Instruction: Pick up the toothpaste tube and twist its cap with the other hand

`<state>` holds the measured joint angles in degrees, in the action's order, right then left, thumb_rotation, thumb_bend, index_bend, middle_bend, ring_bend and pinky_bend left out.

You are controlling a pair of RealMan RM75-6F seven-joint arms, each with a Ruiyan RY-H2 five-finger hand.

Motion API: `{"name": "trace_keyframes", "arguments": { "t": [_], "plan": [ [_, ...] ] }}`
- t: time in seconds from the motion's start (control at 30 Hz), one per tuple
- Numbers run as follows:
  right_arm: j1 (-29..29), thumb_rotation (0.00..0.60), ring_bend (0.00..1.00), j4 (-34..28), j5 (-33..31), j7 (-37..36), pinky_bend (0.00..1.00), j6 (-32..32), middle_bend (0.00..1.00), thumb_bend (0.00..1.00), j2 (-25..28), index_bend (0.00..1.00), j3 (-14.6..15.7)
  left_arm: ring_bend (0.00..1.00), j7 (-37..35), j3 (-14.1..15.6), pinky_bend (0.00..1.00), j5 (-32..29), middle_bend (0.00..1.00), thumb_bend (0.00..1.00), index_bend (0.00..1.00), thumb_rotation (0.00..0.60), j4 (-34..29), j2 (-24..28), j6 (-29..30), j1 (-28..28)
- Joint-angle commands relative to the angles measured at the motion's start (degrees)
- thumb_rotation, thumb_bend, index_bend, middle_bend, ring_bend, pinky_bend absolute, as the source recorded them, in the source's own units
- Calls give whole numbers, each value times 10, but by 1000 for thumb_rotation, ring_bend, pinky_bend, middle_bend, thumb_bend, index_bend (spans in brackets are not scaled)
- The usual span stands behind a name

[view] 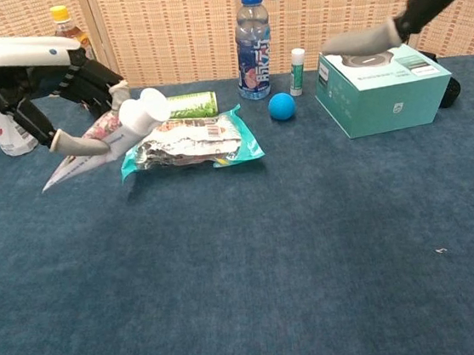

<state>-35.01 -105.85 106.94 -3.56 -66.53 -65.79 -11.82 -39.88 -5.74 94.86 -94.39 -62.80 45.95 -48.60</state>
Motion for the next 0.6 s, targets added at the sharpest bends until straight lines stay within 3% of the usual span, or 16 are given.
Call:
{"name": "trace_keyframes", "arguments": {
  "t": [0.03,0.6],
  "plan": [
    [-20,600,80,-5,-7,28,163,19,261,154,-16,427,-8,429,-53,4,364,17,656,510,594,600,-3,13,-12,-28],
    [-80,600,80,13,-32,138,163,56,261,141,-66,442,-14,430,-222,43,364,73,666,528,601,600,16,25,-10,-109]
  ]
}}
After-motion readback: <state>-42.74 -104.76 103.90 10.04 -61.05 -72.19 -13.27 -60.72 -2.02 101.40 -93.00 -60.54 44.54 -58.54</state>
